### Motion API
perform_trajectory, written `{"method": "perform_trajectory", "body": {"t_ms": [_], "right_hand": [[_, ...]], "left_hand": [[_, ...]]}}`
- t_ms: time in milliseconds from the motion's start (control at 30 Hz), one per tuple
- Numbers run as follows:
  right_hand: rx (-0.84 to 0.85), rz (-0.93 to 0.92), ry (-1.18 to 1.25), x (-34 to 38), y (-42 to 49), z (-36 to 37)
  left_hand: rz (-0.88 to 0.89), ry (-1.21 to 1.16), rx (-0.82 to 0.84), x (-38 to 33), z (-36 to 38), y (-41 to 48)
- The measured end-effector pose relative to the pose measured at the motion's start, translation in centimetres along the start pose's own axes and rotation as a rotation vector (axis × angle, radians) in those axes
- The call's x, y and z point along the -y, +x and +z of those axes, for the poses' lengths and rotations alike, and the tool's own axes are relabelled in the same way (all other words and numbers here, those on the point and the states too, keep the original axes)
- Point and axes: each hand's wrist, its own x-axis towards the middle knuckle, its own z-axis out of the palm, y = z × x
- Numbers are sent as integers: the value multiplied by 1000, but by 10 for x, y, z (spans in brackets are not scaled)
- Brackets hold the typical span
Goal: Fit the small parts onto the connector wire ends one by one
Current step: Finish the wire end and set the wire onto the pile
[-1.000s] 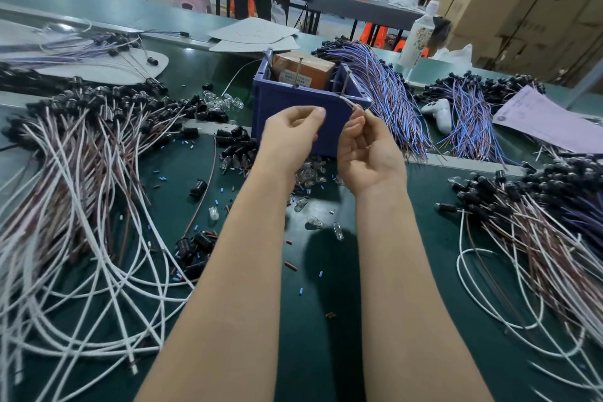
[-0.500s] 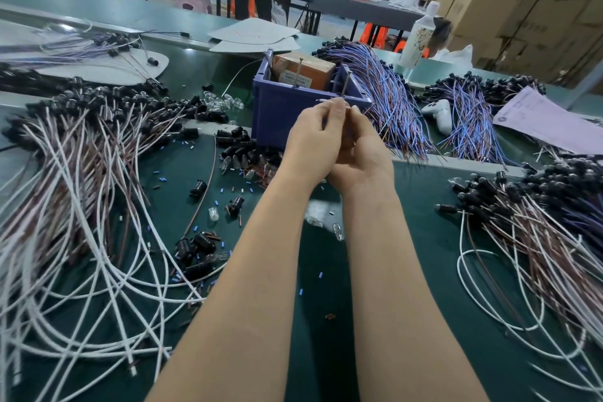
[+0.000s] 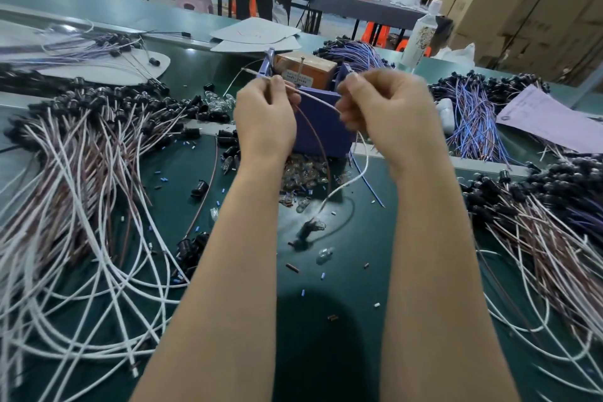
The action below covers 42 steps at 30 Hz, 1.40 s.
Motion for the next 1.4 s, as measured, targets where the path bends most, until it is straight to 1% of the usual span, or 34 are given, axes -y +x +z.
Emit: {"method": "perform_trajectory", "body": {"t_ms": [33,67,100,167,300,400,467,567,667,767,833,900,1000,1100,1233,1300,1400], "right_hand": [[-80,-95,-74,0,3,0],[-78,-150,-132,-1,4,3],[-19,-169,-181,-5,4,9],[98,-137,-228,-18,5,21],[101,-88,-98,-31,5,31],[171,-60,28,-35,5,30],[192,-41,58,-38,4,30],[105,30,171,-43,5,31],[-33,121,308,-48,7,31],[-48,230,547,-52,9,30],[-36,261,640,-55,9,31],[-44,274,640,-59,9,35],[-108,315,558,-63,12,39],[-175,375,503,-63,15,42],[-246,321,464,-64,14,40],[-258,302,424,-65,13,40],[-259,269,391,-65,12,43]], "left_hand": [[17,28,33,-2,-1,0],[42,55,74,-5,-1,-1],[77,89,113,-6,-1,-2],[167,189,171,-10,-1,-5],[283,406,166,-12,-1,-8],[294,422,171,-15,-1,-9],[296,418,186,-17,1,-13],[254,436,187,-20,7,-18],[175,546,239,-18,15,-21],[105,547,287,-14,23,-25],[74,537,288,-9,25,-26],[45,550,292,-4,24,-24],[8,583,294,4,20,-19],[-15,558,211,9,15,-15],[-52,466,56,11,11,-9],[-55,458,27,14,11,-8],[-66,425,30,18,12,-8]]}}
